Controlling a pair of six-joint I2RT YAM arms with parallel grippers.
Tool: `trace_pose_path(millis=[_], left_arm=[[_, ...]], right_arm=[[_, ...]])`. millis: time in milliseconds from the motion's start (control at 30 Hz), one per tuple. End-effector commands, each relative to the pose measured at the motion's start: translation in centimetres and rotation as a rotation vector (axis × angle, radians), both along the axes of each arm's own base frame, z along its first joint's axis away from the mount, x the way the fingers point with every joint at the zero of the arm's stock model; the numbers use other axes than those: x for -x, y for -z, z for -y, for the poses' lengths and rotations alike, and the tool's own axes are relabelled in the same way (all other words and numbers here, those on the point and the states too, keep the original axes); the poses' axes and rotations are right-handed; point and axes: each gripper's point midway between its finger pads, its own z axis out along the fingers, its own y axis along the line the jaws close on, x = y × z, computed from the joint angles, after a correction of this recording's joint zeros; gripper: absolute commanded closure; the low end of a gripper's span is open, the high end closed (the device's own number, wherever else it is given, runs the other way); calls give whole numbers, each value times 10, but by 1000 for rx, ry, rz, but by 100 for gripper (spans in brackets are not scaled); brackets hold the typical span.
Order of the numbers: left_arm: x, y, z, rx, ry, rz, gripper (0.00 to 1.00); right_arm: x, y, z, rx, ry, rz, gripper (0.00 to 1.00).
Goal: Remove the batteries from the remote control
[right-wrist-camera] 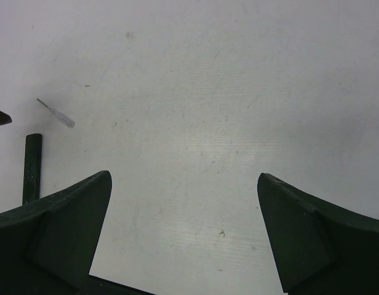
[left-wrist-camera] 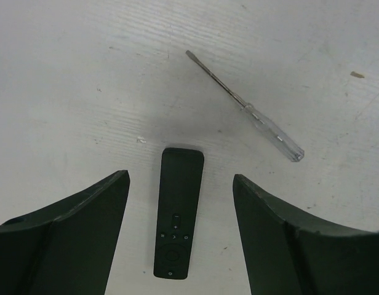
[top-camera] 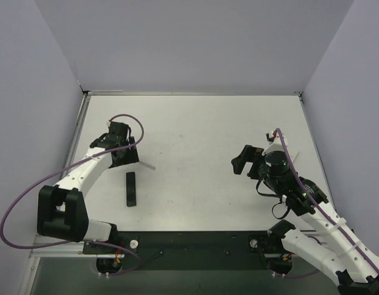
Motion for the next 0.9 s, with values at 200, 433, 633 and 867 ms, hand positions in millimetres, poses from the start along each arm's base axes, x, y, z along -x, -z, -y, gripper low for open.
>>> trace_pose_path(millis=[200, 433, 633, 867], left_arm=[[18, 54, 4, 34, -1, -261, 26], [21, 73, 6, 52, 13, -357, 36], [25, 78, 5, 43, 15, -386, 42], [29, 80, 24, 137, 72, -411, 65]], right_arm=[[4, -7, 15, 18, 28, 54, 1], [7, -8, 21, 12, 52, 72, 1], [8, -13, 22, 7, 48, 89, 1], [11, -10, 19, -16, 42, 78, 1]])
